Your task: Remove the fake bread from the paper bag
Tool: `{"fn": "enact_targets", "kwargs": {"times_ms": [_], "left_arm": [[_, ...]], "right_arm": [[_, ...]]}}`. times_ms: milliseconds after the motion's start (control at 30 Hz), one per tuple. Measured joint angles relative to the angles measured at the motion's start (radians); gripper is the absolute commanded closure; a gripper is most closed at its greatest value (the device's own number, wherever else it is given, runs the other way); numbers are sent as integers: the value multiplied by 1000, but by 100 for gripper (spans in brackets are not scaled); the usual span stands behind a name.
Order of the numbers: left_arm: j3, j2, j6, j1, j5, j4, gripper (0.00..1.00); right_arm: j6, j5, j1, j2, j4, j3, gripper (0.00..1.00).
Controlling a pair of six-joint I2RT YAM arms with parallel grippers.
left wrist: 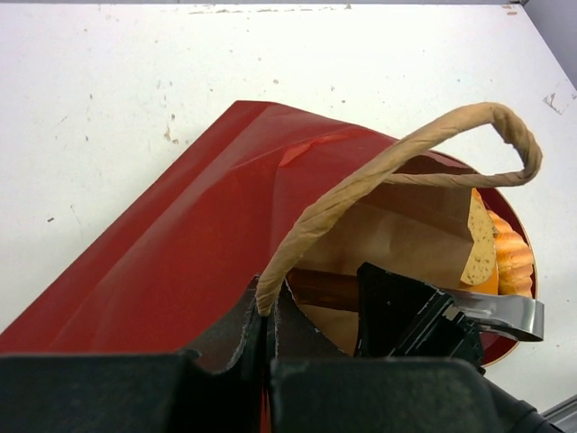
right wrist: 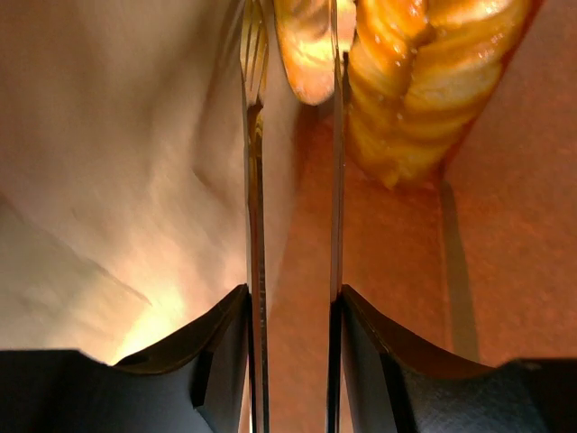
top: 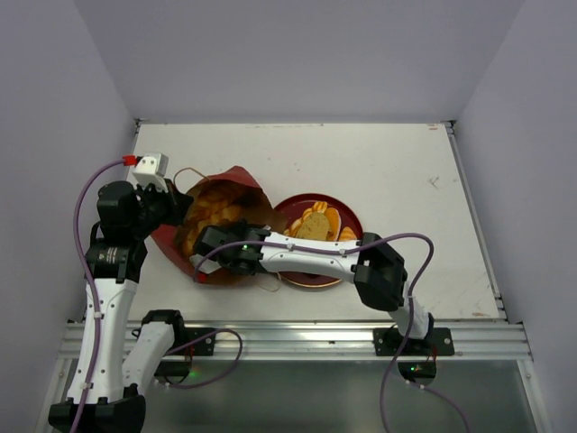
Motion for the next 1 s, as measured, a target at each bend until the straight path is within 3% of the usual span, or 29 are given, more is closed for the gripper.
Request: {"fn": "enact_targets", "kwargs": {"times_ms": [1000], "left_arm": [[0,-2,0,0,8,-2,100]], "right_arm": [[28,77,-38,59,48,21,51]]}}
